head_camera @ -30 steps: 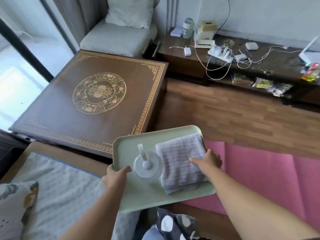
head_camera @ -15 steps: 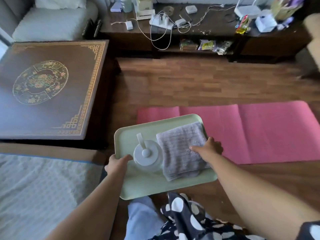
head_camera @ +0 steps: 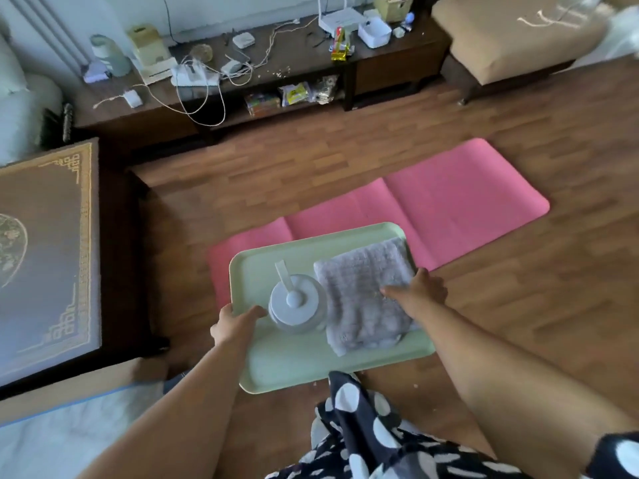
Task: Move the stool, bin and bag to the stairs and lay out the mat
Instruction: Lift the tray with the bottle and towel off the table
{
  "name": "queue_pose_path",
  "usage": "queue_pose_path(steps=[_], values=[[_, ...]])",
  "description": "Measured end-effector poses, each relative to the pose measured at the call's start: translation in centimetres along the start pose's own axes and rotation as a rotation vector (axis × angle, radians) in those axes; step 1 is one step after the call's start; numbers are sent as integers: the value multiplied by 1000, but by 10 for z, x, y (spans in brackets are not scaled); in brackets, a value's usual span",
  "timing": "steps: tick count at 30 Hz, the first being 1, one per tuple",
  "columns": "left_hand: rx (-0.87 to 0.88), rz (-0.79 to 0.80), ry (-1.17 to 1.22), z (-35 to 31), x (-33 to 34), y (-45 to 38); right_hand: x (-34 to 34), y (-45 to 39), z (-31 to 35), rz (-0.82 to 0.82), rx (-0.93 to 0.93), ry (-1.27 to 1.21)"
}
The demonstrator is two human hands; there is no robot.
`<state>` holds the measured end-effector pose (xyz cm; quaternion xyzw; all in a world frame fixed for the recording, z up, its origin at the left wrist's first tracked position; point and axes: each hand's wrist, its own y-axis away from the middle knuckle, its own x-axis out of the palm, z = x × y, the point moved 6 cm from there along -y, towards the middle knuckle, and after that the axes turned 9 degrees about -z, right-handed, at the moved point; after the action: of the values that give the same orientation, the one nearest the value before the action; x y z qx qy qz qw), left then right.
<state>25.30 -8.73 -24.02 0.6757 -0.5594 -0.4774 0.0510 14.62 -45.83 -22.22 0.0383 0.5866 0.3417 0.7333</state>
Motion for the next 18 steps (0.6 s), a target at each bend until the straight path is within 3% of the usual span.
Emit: queue_pose_path(steps=[11,18], values=[[119,141,-195,21,60,58,-38,28,-124,-70,166,-61],[141,95,-145,1,102,100,-74,-9,-162,-53,134,-99]])
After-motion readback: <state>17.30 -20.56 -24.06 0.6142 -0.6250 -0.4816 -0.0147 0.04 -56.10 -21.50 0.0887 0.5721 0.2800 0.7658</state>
